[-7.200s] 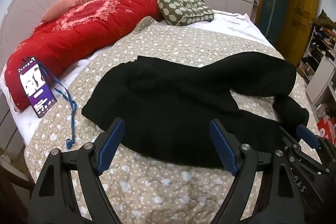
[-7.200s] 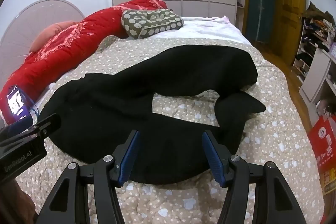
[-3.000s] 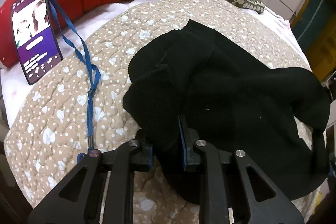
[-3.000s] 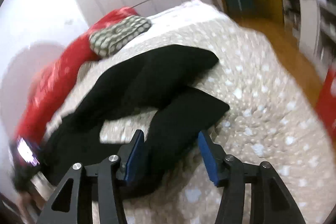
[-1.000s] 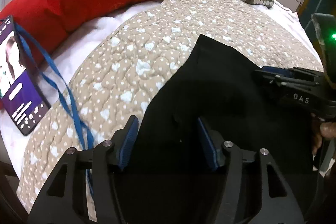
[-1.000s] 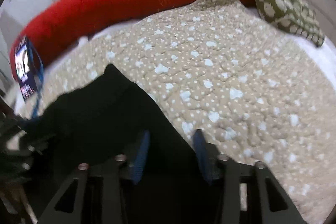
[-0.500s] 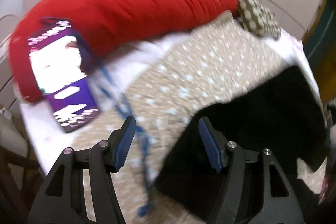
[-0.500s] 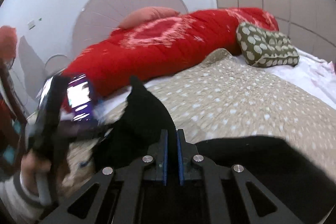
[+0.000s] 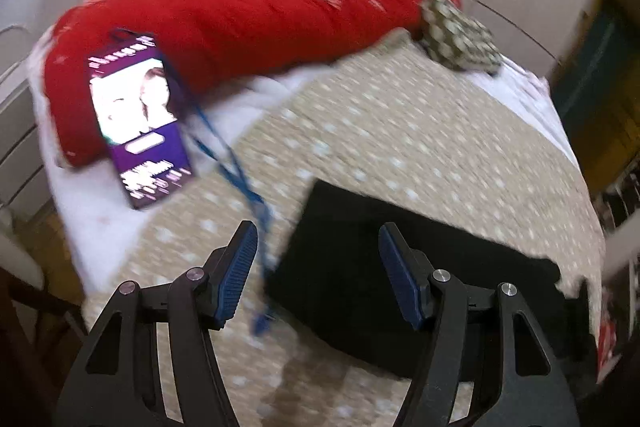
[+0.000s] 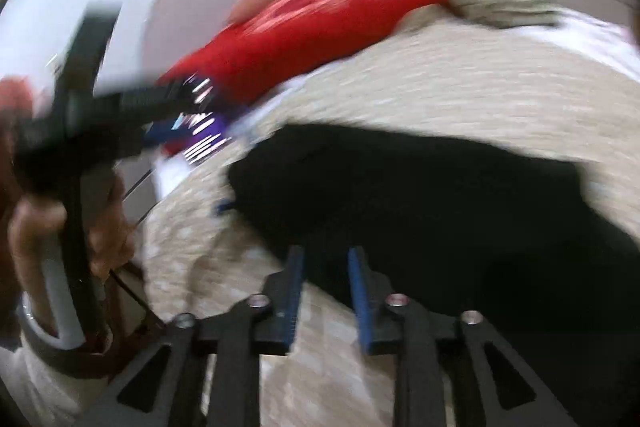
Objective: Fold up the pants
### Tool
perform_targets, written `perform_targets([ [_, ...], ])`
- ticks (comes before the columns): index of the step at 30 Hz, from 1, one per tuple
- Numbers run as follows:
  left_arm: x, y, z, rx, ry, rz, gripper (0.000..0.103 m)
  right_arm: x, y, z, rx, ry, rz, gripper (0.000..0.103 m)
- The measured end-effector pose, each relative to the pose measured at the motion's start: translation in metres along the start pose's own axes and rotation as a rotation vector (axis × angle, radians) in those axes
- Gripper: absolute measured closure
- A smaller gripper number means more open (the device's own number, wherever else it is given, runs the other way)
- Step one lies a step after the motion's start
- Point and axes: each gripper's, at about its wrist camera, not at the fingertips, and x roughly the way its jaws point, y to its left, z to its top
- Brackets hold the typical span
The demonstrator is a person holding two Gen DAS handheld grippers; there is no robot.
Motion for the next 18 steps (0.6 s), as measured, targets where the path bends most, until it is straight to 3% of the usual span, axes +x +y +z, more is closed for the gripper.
perform_targets([
  [2, 0.004, -0.014, -0.007, 0.026, 0.018, -0.016, 0.040, -0.045, -0.039, -0.014, 0.072, -0.078, -0.176, 0.065],
  [5, 0.016, -0.036, -0.016, 0.061, 0.065, -0.034, 0.040, -0.090, -0.085, -0.033, 0.153, -0.141, -0.516, 0.060],
  [7, 0.019, -0.044, -0.019, 0.067, 0.086, -0.047, 0.040, -0.100, -0.104, -0.044, 0.157, -0.102, -0.636, 0.059],
  [10, 0.017, -0.053, -0.023, 0.083, 0.083, -0.038, 0.040, -0.103, -0.105, -0.059, 0.075, -0.029, -0.664, 0.059],
  [15, 0.015, -0.060, -0.026, 0.089, 0.088, -0.036, 0.040, -0.105, -0.096, -0.076, -0.009, -0.038, -0.585, 0.059],
  [18, 0.010, -0.066, -0.030, 0.101, 0.090, -0.034, 0.040, -0.089, -0.106, -0.069, -0.079, -0.014, -0.604, 0.059],
])
